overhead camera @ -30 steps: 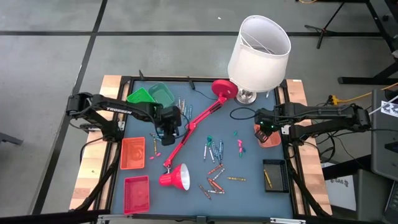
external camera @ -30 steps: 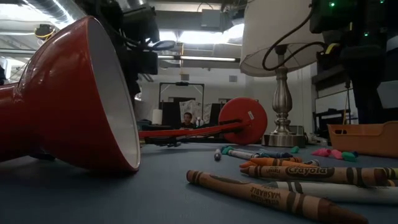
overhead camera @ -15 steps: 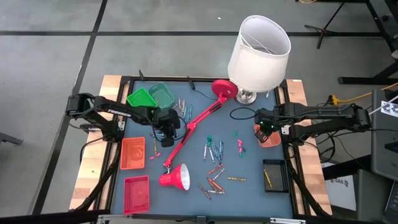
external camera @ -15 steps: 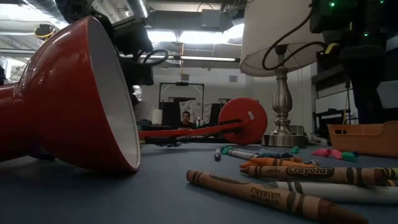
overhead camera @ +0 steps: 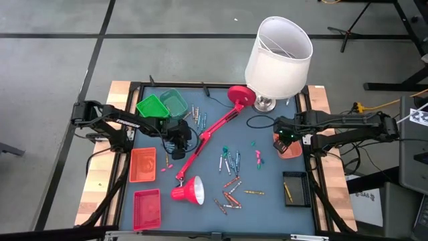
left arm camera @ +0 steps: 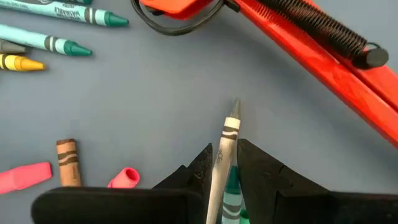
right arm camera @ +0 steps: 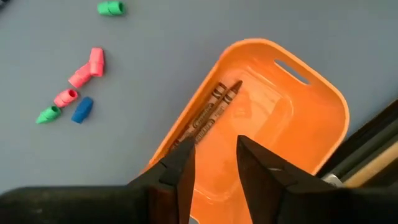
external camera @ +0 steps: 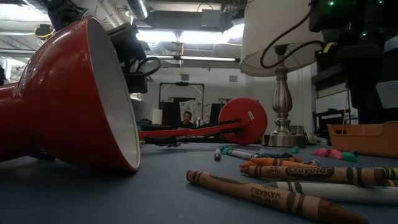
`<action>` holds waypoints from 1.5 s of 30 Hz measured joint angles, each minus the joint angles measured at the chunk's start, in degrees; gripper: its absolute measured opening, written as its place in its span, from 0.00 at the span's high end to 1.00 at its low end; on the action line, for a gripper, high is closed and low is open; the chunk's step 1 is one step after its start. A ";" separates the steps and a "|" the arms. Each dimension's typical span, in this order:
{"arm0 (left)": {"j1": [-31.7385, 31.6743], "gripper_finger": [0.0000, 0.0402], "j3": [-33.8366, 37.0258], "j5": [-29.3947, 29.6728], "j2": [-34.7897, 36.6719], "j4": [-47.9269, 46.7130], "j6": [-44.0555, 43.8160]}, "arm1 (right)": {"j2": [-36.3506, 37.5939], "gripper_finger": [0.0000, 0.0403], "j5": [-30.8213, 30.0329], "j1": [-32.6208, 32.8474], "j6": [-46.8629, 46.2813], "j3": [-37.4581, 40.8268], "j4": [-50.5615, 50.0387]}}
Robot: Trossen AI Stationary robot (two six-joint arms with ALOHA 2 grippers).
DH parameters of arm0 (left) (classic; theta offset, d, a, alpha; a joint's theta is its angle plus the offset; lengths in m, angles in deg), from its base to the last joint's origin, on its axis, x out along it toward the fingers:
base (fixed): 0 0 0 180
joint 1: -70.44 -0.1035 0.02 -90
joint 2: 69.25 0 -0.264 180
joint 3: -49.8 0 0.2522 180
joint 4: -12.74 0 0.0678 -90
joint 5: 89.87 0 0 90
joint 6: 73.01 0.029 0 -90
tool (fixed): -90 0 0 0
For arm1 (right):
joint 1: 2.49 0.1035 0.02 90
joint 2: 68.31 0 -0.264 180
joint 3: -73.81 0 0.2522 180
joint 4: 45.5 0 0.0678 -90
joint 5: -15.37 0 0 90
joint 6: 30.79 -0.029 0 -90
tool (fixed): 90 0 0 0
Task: Sort crayons
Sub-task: Put the gray crayon into the blue bin
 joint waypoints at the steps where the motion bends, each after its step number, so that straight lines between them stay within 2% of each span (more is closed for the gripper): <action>1: 0.00 0.85 0.03 0.00 0.00 -0.02 0.44 | 0.00 0.71 0.00 0.00 0.03 0.00 0.23; 19: -0.02 0.86 -0.14 -0.33 -4.24 1.29 2.75 | 0.02 0.71 0.02 0.01 0.17 0.00 1.11; 29: -0.32 0.97 -0.03 0.43 -4.37 3.70 2.68 | 0.02 0.71 0.02 0.02 0.17 0.00 1.13; 34: -1.99 0.98 0.03 0.44 -3.35 4.40 2.21 | 0.02 0.71 0.02 0.02 0.17 0.00 1.32; 38: -3.76 0.98 0.12 2.95 -2.38 5.83 0.43 | 0.02 0.71 0.02 0.01 0.17 0.00 1.50; 45: -7.03 0.98 -1.58 2.34 -2.04 6.81 -0.75 | 0.02 0.71 0.02 0.00 0.17 0.00 4.20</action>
